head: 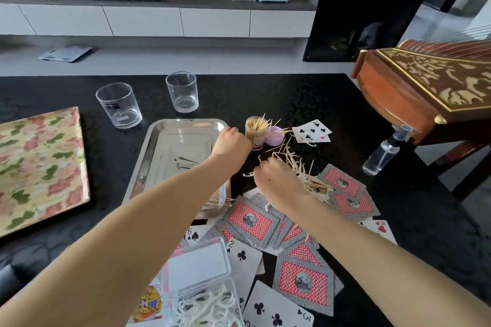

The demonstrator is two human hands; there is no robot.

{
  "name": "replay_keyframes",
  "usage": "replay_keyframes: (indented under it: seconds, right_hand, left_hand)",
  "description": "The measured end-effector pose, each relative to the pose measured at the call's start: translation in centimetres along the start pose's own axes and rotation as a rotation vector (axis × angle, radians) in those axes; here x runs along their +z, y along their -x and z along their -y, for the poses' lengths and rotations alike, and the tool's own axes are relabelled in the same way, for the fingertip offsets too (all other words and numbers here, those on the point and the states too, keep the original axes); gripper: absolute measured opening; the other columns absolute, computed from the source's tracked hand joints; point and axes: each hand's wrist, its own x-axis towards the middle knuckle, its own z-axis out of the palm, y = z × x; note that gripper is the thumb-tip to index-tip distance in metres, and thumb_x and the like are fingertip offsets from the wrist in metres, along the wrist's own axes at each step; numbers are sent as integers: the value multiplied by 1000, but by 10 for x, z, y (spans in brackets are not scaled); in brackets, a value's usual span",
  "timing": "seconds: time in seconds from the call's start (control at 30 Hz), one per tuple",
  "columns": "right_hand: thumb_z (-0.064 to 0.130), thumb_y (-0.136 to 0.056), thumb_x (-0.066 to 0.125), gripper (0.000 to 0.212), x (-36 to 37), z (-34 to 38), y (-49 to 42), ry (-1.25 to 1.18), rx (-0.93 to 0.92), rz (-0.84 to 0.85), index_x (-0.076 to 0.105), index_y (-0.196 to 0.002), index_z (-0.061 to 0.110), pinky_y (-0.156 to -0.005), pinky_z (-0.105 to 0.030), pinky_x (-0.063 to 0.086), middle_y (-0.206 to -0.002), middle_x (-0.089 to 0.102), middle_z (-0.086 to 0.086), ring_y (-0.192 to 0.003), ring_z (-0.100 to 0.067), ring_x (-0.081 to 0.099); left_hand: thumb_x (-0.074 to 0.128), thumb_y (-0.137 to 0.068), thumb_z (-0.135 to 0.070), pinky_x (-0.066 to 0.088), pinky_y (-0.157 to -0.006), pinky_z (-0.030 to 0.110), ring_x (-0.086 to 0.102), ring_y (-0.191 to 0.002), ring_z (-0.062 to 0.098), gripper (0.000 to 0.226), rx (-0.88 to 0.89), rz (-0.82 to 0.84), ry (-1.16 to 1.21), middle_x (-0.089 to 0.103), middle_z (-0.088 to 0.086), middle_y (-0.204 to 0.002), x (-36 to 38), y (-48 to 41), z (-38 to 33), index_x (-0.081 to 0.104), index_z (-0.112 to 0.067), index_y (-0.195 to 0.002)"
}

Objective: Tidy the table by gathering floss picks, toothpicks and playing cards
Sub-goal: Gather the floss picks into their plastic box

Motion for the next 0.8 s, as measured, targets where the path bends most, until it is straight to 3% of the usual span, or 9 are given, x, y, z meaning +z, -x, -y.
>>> replay_keyframes:
  seconds: [0.07,0.17,0.3,0.4,0.53,0.63,0.7,0.8]
  right_hand:
    - [6,-28,88,37,1,1,2,-37,57,-58,53,-39,14,-36,-13,29,-38,48,3,-37,-10,47]
    - [5,-34,90,32,4,-1,7,-173,135,-150,61,-48,11,-36,-15,34,-42,52,1,-40,-11,50]
    - [-2,-70,72,7,6,-14,14,-532,304,-308,68,-67,3,-43,-25,45,-53,61,-5,-47,-17,57]
    - [4,-84,59,20,1,-24,19,-683,483,-294,60,-65,1,-47,-32,41,-53,58,-10,-46,-21,50]
    - [9,-82,60,28,-2,-36,24,-913,625,-288,49,-59,-2,-46,-39,40,-53,54,-14,-48,-19,41]
    - [6,-79,63,29,-9,-43,29,-1093,727,-300,47,-57,-3,-44,-29,27,-46,45,-9,-42,-11,33]
    - [8,-79,65,24,-14,-46,32,-1237,838,-302,54,-64,-7,-44,-23,28,-48,48,-5,-42,-9,36]
    - [13,-79,68,25,-19,-50,34,-1407,941,-311,61,-84,-11,-48,-28,33,-62,52,-16,-58,-17,41]
  left_hand:
    - [49,-89,-5,34,-96,33,51,-109,26,23,31,-17,-14,64,6,-108,0,-3,1,64,-10,-105]
    - [49,-90,-8,35,-95,33,51,-108,25,23,106,-15,-73,64,4,-110,1,-9,8,62,-11,-109]
    - [49,-93,-13,39,-93,33,48,-115,25,28,150,52,-50,59,5,-120,-2,-16,19,54,-10,-121]
    - [56,-92,-23,43,-88,33,52,-112,26,24,114,137,98,61,7,-116,-2,-17,17,60,-14,-114]
    - [59,-90,-32,47,-85,35,59,-104,30,25,47,189,330,65,11,-107,2,-11,7,63,-13,-105]
    - [54,-92,-36,43,-89,34,58,-107,29,33,4,195,364,65,10,-110,3,-5,-5,62,-10,-111]
    - [52,-93,-35,43,-90,34,58,-106,29,33,-34,208,399,64,10,-110,4,-4,-11,62,-9,-109]
    - [53,-93,-35,44,-79,31,60,-101,27,32,-110,188,500,65,9,-107,2,1,-12,64,-7,-104]
